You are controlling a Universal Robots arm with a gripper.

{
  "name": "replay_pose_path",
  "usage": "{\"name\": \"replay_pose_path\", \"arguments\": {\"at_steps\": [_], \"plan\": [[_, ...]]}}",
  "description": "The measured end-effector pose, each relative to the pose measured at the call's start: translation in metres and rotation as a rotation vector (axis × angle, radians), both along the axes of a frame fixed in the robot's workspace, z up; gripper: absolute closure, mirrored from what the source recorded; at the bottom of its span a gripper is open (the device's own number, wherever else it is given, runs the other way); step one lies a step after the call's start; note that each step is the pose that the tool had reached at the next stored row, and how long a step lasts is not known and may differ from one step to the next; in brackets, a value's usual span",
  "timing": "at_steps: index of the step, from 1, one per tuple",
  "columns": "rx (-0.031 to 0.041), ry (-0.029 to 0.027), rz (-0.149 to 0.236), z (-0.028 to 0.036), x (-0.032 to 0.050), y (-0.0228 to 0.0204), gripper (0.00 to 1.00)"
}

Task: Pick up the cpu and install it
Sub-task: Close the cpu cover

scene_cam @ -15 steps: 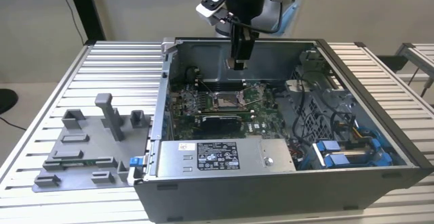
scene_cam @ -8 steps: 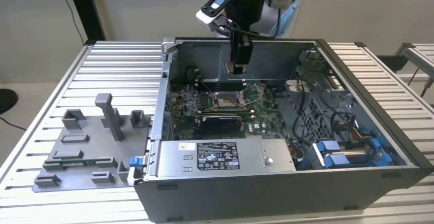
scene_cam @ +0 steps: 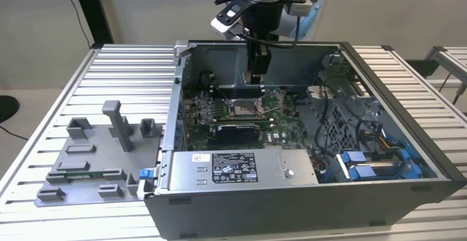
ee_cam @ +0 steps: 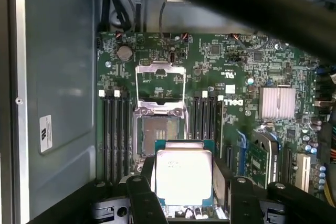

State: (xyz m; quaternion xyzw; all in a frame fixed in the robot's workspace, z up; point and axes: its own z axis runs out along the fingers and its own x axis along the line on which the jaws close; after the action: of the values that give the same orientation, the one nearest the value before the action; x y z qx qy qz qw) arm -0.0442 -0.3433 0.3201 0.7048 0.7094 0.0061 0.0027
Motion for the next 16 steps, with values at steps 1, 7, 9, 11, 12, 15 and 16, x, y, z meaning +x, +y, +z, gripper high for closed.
{"name": "replay_pose_path", "arguments": {"at_steps": [1,7,9,11,12,15,16], "plan": [[0.0003,-0.0001,0.000,-0.0010,0.0000,0.0001,1.00],[0.0003,0.0000,0.000,-0.0016,0.0000,0.0001,1.00],[0.0003,0.0000,0.000,-0.0016,0.0000,0.0001,1.00],[0.0002,0.0001,0.000,-0.0017,0.0000,0.0001,1.00],[0.0006,-0.0002,0.000,-0.0021,0.0000,0.0002,1.00],[0.0004,-0.0005,0.000,-0.0030,-0.0001,0.0007,1.00],[0.0004,-0.0006,0.000,-0.0034,-0.0001,0.0010,1.00]]}}
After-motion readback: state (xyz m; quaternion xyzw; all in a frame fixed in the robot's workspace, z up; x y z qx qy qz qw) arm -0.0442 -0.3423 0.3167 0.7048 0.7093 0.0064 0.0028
